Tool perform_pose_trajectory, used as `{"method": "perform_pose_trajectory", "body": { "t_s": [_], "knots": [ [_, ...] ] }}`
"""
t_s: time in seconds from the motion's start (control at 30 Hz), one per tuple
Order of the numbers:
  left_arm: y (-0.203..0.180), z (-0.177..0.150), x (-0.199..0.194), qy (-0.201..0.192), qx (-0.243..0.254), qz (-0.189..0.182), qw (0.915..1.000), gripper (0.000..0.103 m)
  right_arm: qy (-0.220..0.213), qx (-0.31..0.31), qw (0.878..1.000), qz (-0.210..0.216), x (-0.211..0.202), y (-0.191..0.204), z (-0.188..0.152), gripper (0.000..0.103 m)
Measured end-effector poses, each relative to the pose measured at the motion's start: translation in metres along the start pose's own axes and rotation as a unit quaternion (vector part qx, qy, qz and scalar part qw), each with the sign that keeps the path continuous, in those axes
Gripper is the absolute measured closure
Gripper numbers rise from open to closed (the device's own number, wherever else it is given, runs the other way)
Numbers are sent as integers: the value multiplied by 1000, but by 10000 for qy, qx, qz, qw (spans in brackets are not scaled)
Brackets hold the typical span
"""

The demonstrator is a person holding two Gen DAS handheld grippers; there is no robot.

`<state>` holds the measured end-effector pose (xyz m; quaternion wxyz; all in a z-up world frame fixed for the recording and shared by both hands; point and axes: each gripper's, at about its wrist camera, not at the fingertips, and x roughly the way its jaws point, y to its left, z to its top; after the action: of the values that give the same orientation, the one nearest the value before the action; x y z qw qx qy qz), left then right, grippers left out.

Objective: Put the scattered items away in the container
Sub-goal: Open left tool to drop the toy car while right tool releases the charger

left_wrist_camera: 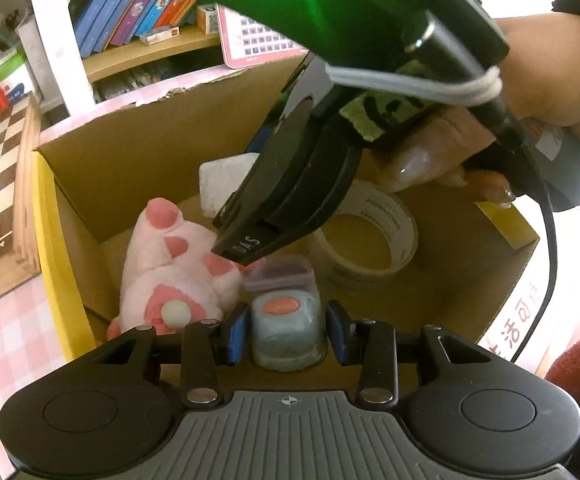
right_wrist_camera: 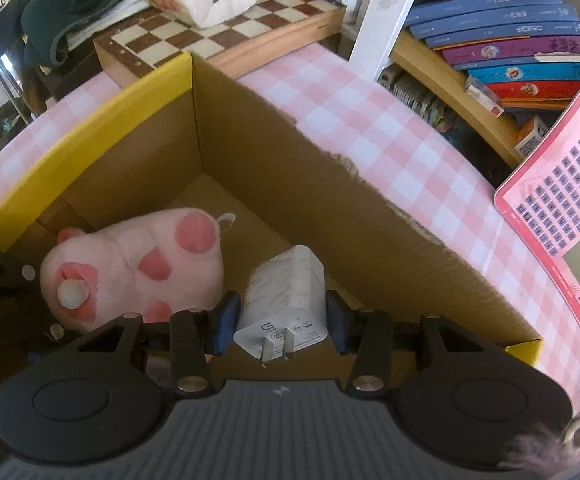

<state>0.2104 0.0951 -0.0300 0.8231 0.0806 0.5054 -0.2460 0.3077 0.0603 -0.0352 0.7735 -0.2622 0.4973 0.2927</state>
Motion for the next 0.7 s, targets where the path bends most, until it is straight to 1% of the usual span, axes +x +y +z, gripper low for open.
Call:
{"method": "perform_pose_trajectory", "body": {
  "t_s": [0.37,0.63,0.67,0.7],
  "knots": [
    [-2,2,1,48,-39,61,10000,64,121,21,9999,40,11,2,-4,59],
    [-9,2,-5,-114,107,223,9996,64,50,153,9999,9,12,2,-4,59],
    [-9,2,-6,-132,119,234,9996,63,4,148,9999,-32,11,2,-4,58],
    [-10,2,-7,-148,119,245,9995,63,-25,142,9999,-57,9,2,-3,54]
  ]
}}
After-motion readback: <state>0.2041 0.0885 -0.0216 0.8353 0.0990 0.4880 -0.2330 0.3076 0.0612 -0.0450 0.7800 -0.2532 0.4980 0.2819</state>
